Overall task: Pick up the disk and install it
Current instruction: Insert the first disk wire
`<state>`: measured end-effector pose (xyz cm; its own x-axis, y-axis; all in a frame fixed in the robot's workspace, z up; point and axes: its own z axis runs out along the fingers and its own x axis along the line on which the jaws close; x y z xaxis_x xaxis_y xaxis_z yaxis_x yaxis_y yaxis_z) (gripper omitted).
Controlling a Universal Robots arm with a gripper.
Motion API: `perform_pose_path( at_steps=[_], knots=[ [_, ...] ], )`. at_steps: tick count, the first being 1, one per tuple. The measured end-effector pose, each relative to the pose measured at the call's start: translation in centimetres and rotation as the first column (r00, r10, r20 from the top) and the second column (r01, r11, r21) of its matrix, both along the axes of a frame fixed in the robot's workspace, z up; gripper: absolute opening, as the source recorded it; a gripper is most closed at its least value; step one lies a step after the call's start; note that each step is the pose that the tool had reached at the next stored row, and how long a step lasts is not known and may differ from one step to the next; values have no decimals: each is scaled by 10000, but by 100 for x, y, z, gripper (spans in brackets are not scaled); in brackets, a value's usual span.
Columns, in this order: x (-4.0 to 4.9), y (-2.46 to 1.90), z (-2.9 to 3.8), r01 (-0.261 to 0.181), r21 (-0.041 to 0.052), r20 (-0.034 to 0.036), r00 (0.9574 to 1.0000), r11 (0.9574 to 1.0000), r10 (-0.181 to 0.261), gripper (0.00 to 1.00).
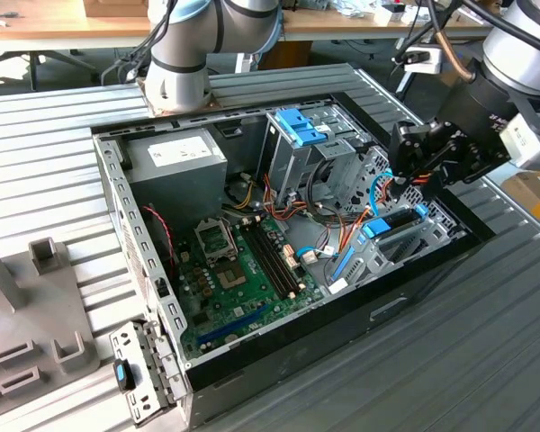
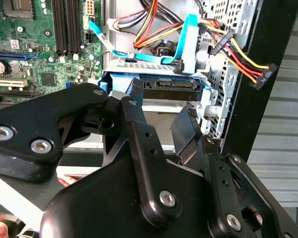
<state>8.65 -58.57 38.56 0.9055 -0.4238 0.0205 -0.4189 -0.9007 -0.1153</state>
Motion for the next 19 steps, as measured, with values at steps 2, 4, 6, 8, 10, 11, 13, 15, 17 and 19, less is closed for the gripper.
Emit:
perform_pose_path(
  at_steps=[2,4,6,8,10,11,13,15,17,19],
  knots=[
    [35,0,0,35,-1,0,10000,10000,-35,50],
    [99,0,0,70,0,0,10000,10000,-70,50],
    [142,1,0,93,0,0,10000,10000,-93,50],
    [196,2,-1,113,0,0,9999,9999,-113,50],
    [278,4,-1,121,0,0,9999,9999,-121,50],
    [335,4,-1,129,0,0,9999,9999,-129,50],
    [498,7,0,139,0,0,9999,9999,-139,50],
    [602,7,-1,138,0,0,9999,9999,-138,50],
    [670,7,-4,138,0,0,9999,9999,-138,50],
    [681,7,-18,139,0,0,9999,9999,-139,50]
  ],
)
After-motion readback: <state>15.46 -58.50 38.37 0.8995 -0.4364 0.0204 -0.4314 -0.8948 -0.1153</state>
